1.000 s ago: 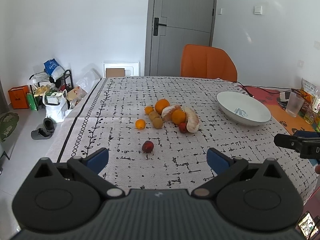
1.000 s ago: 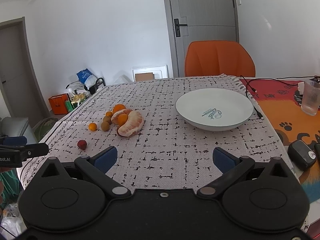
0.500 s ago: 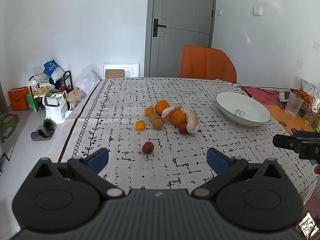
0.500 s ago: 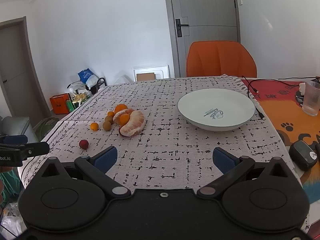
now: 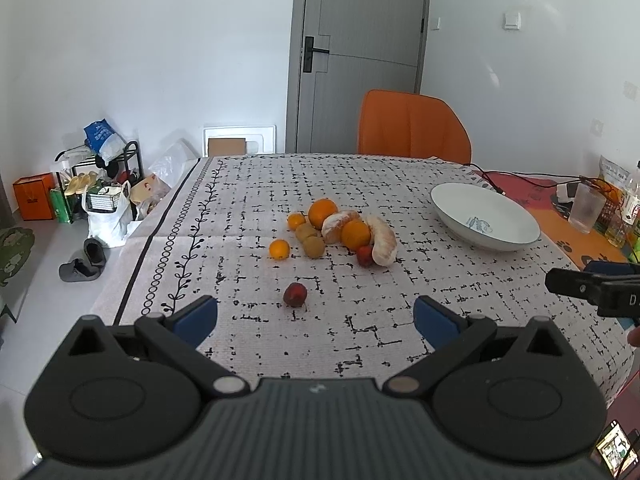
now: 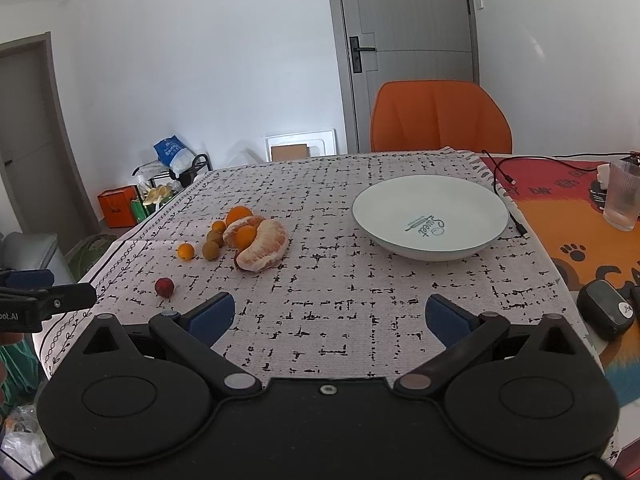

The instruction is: Organize fruits

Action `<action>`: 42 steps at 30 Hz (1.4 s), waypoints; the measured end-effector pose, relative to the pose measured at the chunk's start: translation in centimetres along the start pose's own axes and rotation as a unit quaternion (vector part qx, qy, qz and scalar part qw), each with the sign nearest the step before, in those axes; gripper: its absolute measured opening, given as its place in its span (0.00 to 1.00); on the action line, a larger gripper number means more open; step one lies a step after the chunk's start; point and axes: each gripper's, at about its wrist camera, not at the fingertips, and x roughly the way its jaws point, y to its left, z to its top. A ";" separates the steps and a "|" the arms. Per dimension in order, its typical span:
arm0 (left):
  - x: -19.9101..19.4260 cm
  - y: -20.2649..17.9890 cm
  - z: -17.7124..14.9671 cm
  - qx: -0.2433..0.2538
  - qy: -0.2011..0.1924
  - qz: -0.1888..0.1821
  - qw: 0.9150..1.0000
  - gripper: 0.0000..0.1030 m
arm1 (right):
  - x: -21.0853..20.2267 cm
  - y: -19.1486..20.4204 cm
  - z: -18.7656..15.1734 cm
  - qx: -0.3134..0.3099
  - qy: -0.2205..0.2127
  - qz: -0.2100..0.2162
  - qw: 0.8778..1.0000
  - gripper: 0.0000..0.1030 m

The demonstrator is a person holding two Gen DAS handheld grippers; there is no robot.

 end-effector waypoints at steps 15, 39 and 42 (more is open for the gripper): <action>1.9 1.8 -0.2 -0.014 0.003 -0.009 1.000 1.00 | 1.9 -1.2 -1.0 0.013 0.013 0.019 1.000 1.00; 8.2 3.2 -0.8 -0.051 0.016 -0.012 0.999 0.71 | 7.7 -0.7 -1.0 0.020 0.014 0.051 0.998 0.97; 9.3 3.5 -0.8 -0.063 0.028 -0.019 0.997 0.62 | 8.6 -0.8 -0.7 0.031 0.021 0.058 0.998 0.95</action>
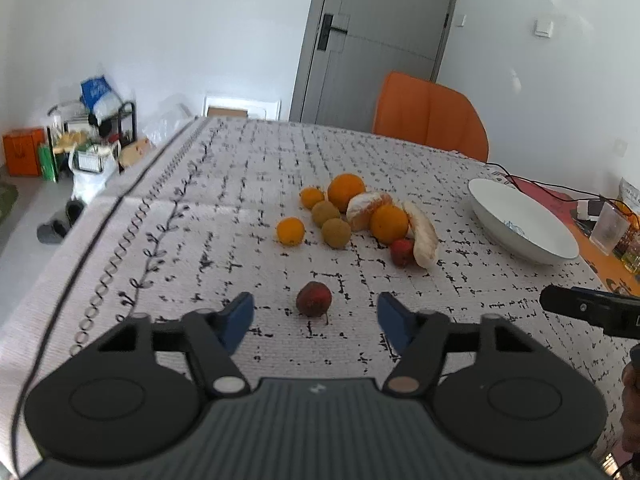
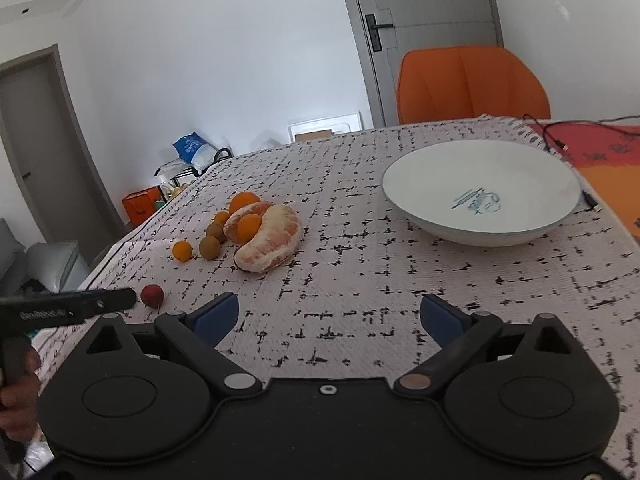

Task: Organize fruits
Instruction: 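Grasp the dark red plum with the left tool while the right tool approaches the pomelo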

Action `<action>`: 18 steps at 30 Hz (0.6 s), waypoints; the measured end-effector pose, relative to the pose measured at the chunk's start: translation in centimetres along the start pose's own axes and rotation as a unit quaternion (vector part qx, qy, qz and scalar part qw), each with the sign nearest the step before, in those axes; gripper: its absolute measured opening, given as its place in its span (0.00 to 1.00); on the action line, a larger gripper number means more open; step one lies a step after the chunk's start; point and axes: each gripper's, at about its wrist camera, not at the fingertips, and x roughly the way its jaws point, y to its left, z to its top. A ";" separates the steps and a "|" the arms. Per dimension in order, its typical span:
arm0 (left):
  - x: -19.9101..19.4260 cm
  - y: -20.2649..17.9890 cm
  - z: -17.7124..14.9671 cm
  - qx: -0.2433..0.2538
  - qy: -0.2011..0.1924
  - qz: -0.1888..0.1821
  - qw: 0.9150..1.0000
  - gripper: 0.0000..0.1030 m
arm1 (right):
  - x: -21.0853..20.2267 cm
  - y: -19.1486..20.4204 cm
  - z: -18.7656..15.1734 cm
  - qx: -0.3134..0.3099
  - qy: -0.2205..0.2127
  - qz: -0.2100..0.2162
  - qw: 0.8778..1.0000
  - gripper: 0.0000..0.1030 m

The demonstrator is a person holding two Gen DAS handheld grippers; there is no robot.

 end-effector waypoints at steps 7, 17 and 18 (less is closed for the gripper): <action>1.9 0.1 0.2 -0.009 0.011 -0.001 1.000 0.49 | 1.4 0.1 0.6 0.007 0.002 0.009 1.000 0.95; 3.8 0.2 0.7 -0.019 0.025 0.012 0.999 0.20 | 4.8 0.4 2.1 0.020 0.020 0.033 0.999 0.85; 3.9 0.3 0.8 -0.021 0.026 0.012 0.999 0.20 | 5.1 0.5 2.2 0.023 0.022 0.037 0.999 0.83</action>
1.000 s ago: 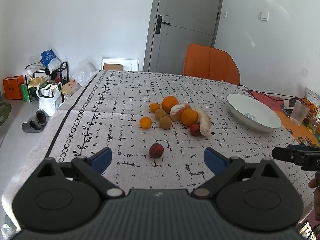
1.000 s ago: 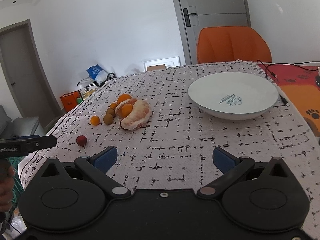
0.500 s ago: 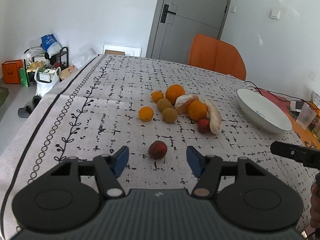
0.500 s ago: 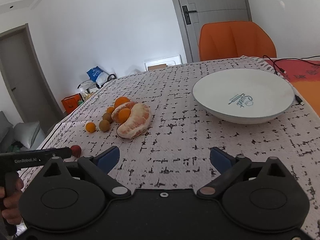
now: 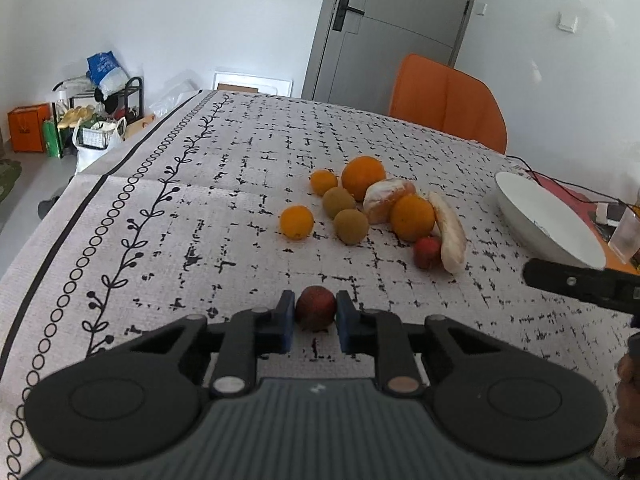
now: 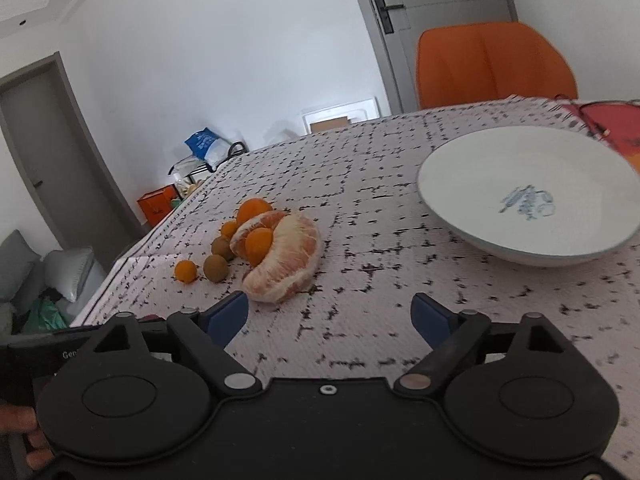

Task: Organize fruits
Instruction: 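Grasp the dark red plum with the left tool while the right tool approaches the pomelo, then grasp the peeled pink pomelo segment with the right tool while the left tool holds the plum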

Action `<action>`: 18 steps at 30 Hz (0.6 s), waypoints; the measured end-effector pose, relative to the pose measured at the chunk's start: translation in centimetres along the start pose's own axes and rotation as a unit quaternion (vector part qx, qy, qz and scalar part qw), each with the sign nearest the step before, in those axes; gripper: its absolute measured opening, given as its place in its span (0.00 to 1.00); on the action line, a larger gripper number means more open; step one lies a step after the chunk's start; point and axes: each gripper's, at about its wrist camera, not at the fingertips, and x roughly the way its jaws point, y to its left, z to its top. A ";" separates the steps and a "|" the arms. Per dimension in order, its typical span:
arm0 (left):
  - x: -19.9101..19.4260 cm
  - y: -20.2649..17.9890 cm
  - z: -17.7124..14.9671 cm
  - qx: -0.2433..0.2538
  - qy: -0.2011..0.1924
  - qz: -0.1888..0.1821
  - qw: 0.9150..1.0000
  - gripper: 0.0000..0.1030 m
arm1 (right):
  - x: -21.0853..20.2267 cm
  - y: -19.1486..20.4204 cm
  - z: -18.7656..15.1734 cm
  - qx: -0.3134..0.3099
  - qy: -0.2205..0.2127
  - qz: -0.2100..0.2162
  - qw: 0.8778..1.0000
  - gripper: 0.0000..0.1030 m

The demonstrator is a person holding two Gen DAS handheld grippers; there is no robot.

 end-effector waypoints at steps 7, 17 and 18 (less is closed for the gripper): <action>0.5 0.3 0.6 -0.007 -0.003 0.005 1.000 0.20 | 2.1 0.2 0.7 0.017 0.010 0.020 1.000 0.75; 1.3 1.0 1.8 -0.010 -0.003 0.014 1.000 0.20 | 4.5 0.2 1.9 0.033 0.019 0.039 0.999 0.68; 1.3 1.0 1.9 -0.011 -0.003 0.015 1.000 0.20 | 4.8 0.2 2.0 0.034 0.021 0.039 0.998 0.66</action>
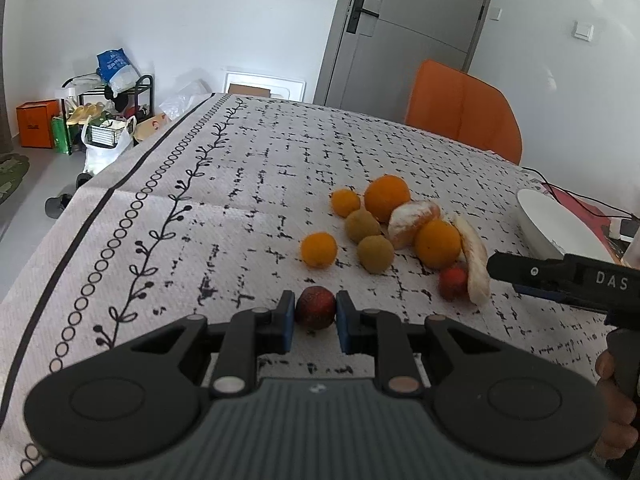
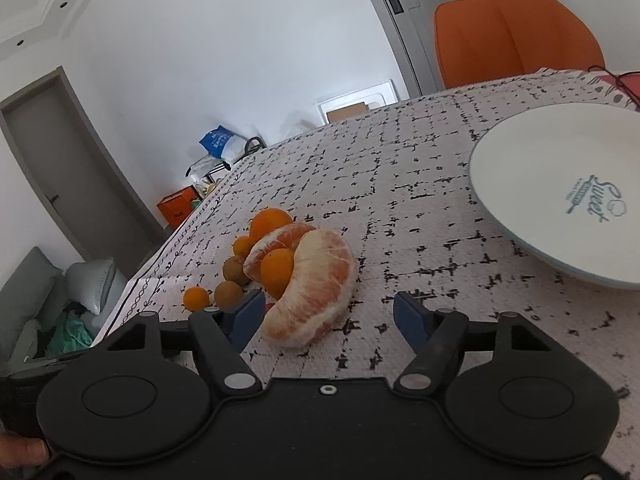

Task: Organize fruits
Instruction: 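Grasp the peeled pink pomelo segment with the right tool while the left tool holds the plum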

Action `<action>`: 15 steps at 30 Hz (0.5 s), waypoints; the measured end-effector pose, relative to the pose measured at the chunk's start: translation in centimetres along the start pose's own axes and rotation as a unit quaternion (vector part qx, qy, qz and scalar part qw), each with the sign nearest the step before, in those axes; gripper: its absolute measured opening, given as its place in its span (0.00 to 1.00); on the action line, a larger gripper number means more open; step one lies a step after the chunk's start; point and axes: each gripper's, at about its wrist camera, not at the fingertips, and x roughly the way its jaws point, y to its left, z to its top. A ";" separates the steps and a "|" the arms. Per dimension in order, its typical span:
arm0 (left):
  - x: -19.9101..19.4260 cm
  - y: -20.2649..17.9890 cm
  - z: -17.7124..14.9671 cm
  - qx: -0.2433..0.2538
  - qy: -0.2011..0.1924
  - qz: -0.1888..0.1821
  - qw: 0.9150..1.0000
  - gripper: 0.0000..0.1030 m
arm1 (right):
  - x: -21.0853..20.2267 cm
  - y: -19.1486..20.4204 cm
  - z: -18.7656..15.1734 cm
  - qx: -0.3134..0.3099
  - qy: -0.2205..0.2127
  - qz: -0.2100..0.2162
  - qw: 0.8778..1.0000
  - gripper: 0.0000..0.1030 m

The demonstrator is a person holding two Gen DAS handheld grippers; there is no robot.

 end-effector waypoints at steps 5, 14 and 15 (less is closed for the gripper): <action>0.2 0.3 0.4 -0.003 0.000 0.005 1.000 0.20 | 1.2 -0.1 0.4 0.010 0.007 0.005 1.000 0.62; 0.4 0.6 0.8 -0.007 0.001 0.007 1.000 0.20 | 2.7 0.3 1.0 0.001 0.011 0.010 1.000 0.51; 0.3 0.6 0.8 -0.007 0.001 0.006 1.000 0.20 | 2.7 0.2 1.0 0.005 0.012 0.016 1.000 0.46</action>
